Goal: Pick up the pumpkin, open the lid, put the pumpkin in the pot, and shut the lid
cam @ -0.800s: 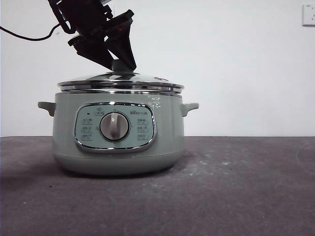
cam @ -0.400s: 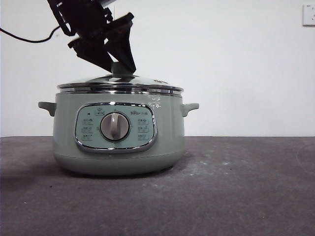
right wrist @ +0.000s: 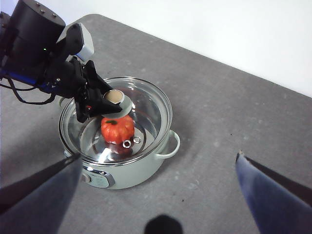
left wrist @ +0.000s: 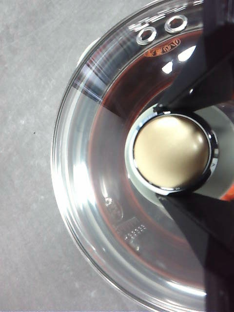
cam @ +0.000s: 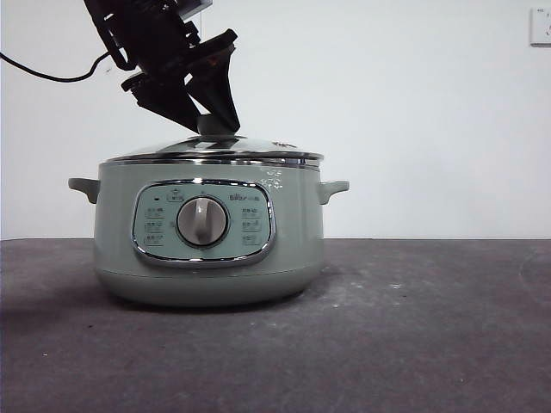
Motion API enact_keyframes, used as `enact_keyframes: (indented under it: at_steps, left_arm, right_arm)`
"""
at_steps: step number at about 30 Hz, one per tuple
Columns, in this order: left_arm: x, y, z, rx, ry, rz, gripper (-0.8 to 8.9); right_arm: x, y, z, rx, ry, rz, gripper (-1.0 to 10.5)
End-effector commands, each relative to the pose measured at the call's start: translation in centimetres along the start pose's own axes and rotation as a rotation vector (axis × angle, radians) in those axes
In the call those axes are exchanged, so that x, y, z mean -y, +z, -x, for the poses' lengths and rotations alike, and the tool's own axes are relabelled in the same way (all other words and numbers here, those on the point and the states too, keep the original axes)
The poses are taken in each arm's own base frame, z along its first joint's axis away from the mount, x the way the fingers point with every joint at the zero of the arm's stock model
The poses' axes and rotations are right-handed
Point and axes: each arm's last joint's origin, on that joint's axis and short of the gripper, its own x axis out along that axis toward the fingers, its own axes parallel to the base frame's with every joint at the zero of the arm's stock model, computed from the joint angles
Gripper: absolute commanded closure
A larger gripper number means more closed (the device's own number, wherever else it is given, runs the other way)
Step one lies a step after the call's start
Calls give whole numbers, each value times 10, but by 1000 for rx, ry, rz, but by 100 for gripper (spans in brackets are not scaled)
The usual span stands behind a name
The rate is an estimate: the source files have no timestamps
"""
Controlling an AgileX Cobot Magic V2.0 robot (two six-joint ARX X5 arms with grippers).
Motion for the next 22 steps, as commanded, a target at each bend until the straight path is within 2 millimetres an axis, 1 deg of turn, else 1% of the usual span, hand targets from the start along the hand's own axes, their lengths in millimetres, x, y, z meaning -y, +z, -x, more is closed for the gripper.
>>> enact_keyframes:
  at_steps: [1,5,14,17,18,20,21,22]
  left_arm:
    - [-2,-7,-10,-54,25,-27,822]
    - [-3,-9,-9,-80,55,-44,822]
    - [-3,-11,-8,-108,49,-54,822]
    - [-2,-12,-8,-117,47,-52,801]
    - [-3,-12,-8,-117,47,-52,760]
    - [-2,-13,-8,-119,47,-49,546]
    - [-2,-13,-8,-125,46,-47,421]
    - [-2,-14,-8,-131,47,-46,327]
  right_arm:
    - [0,1,0,7,3,-13,320]
    - [0,1,0,6,3,-12,320]
    - [0,1,0,6,3,-8,320]
    - [0,0,0,4,4,-8,320]
    - [0,0,0,2,5,-8,320]
    - [-1,-1,0,-6,23,-7,320]
    - [-1,-1,0,-13,23,-7,320]
    - [-1,-2,0,-22,23,-6,320]
